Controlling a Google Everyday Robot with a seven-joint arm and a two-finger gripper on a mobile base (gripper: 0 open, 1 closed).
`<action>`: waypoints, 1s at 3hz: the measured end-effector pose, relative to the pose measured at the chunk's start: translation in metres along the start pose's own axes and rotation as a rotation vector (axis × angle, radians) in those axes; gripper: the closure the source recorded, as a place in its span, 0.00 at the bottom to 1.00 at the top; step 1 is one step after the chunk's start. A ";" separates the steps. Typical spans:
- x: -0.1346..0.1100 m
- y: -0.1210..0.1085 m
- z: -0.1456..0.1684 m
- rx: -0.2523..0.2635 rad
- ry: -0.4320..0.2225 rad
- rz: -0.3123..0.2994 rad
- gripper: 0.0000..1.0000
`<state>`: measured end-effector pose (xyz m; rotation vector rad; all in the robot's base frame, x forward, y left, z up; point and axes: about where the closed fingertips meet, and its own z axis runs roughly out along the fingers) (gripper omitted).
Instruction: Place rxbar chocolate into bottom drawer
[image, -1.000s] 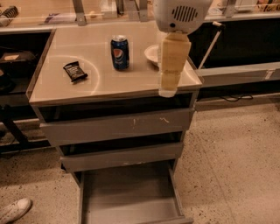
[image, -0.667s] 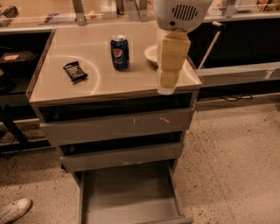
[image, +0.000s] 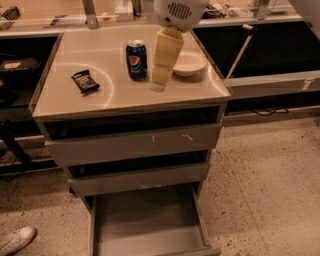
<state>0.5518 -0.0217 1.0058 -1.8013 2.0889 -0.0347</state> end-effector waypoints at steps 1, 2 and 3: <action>-0.038 -0.014 0.033 -0.061 -0.033 -0.041 0.00; -0.044 -0.017 0.034 -0.051 -0.046 -0.043 0.00; -0.055 -0.020 0.044 -0.042 -0.073 -0.052 0.00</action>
Offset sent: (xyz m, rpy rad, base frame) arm 0.0241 0.0369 -0.0147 0.0225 0.0390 0.0560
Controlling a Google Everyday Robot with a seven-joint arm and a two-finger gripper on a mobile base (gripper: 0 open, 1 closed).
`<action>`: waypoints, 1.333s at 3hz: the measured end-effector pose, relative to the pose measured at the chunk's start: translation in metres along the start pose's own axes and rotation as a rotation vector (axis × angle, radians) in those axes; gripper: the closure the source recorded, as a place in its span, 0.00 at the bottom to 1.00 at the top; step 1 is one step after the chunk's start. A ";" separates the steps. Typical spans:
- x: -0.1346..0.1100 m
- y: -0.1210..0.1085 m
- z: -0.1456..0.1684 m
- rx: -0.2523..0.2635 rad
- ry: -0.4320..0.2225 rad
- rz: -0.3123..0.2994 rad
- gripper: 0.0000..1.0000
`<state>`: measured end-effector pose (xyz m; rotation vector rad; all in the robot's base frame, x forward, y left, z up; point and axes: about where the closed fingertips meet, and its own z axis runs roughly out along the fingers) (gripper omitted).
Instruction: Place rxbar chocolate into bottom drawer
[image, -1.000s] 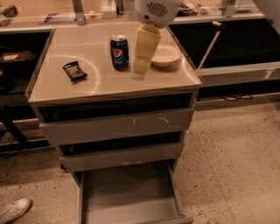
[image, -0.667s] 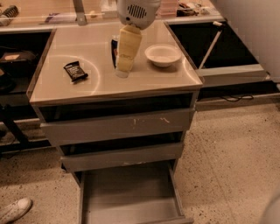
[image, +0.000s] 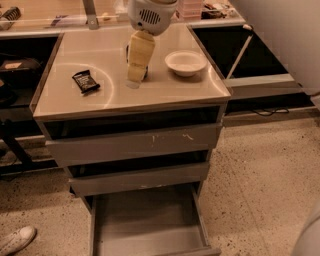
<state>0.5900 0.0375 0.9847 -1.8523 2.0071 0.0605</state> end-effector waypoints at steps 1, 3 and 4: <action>-0.028 -0.012 0.030 -0.031 -0.033 0.004 0.00; -0.054 -0.028 0.069 -0.079 -0.038 0.006 0.00; -0.078 -0.034 0.094 -0.124 -0.103 -0.029 0.00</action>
Offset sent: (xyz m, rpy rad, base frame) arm 0.0713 0.0974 -0.0614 0.0214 0.1500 0.0428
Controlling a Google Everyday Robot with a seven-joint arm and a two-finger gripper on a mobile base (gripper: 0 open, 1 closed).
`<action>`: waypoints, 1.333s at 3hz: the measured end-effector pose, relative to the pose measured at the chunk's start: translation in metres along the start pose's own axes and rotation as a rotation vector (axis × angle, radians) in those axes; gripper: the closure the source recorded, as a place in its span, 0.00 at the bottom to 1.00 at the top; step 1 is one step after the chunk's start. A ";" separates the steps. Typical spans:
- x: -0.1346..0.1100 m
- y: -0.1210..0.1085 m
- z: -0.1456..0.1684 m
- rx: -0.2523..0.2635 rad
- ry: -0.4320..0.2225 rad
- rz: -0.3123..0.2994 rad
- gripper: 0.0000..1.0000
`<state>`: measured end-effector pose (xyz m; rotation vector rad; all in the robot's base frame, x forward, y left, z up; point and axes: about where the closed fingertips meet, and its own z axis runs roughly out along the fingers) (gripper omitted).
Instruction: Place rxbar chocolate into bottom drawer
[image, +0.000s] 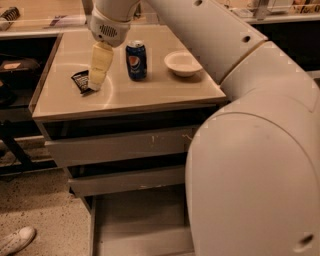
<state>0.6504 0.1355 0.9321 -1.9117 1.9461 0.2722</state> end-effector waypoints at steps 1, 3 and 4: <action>-0.036 -0.032 0.043 -0.080 -0.058 -0.042 0.00; -0.042 -0.044 0.047 -0.050 -0.094 -0.035 0.00; -0.039 -0.053 0.060 -0.069 -0.116 0.002 0.00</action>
Offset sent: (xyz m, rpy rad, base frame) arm 0.0671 0.0601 -0.0139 0.0435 0.0951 0.1082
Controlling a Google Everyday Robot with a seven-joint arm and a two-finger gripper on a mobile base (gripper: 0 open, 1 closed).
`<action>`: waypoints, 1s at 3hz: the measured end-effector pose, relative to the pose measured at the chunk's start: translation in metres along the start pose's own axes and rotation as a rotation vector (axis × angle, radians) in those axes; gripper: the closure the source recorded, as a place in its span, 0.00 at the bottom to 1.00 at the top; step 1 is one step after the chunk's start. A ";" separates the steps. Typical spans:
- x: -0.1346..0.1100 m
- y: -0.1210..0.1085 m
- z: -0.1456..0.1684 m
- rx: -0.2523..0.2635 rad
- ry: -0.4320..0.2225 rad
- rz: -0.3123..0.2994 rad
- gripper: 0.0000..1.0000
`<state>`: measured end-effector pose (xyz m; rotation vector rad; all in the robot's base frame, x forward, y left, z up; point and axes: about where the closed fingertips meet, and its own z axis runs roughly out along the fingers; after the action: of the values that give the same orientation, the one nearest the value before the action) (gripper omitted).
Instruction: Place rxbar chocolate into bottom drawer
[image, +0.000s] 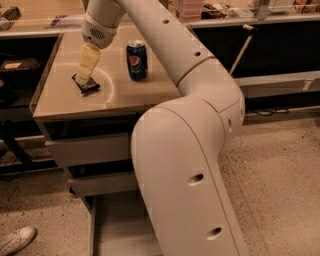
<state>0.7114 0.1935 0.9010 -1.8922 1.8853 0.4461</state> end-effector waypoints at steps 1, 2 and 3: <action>0.004 -0.008 0.014 -0.020 -0.007 0.030 0.00; 0.005 -0.011 0.037 -0.054 -0.002 0.045 0.00; 0.003 -0.015 0.036 -0.031 0.000 0.042 0.00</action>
Offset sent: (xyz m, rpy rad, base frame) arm 0.0260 0.0160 -0.0446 -0.0326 0.1385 0.0045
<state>0.7292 0.2094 0.8700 -1.8755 1.9319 0.4904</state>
